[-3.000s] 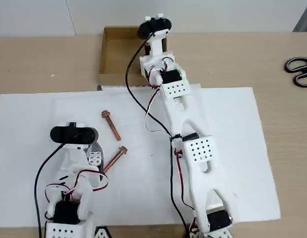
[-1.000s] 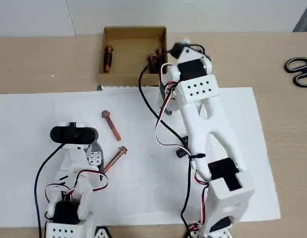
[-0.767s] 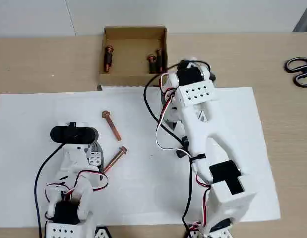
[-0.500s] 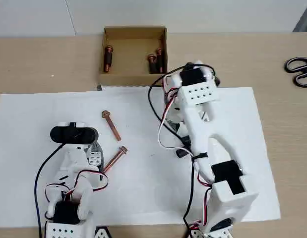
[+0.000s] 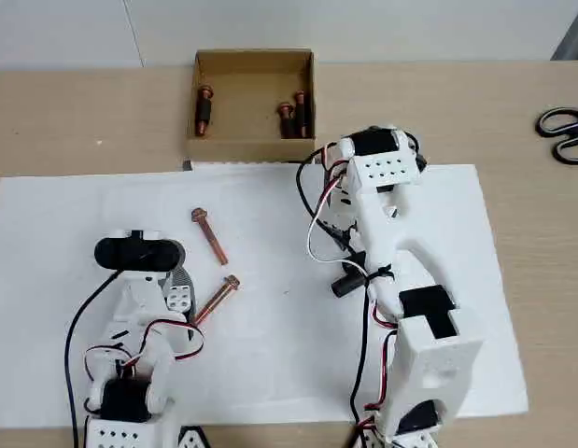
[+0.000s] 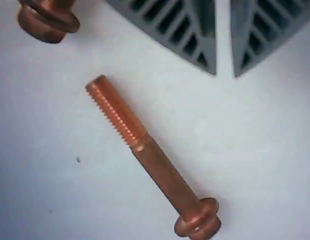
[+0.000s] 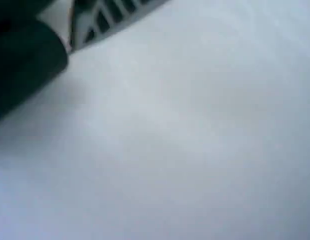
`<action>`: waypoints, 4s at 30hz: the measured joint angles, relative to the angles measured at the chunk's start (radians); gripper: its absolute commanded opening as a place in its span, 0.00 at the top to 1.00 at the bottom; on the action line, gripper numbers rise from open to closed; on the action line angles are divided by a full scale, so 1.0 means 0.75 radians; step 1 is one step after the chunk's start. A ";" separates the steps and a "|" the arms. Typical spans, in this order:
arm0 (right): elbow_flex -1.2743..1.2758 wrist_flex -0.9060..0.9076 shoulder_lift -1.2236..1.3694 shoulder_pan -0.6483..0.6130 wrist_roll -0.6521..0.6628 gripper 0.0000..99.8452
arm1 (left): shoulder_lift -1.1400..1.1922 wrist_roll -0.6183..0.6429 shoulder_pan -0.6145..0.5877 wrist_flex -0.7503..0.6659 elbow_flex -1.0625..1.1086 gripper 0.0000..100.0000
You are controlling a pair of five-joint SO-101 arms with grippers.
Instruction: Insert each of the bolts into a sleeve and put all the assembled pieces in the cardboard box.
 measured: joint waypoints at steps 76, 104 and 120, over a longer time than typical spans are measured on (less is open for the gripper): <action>-0.047 -0.092 0.239 -0.039 0.260 0.85 | 0.000 0.000 0.000 0.000 0.000 0.99; -0.288 -0.027 0.006 0.018 0.381 1.00 | 0.000 0.049 0.000 -0.008 -0.047 0.99; -0.282 0.096 -0.219 0.147 0.391 1.00 | 0.131 0.080 0.000 0.016 -0.671 0.99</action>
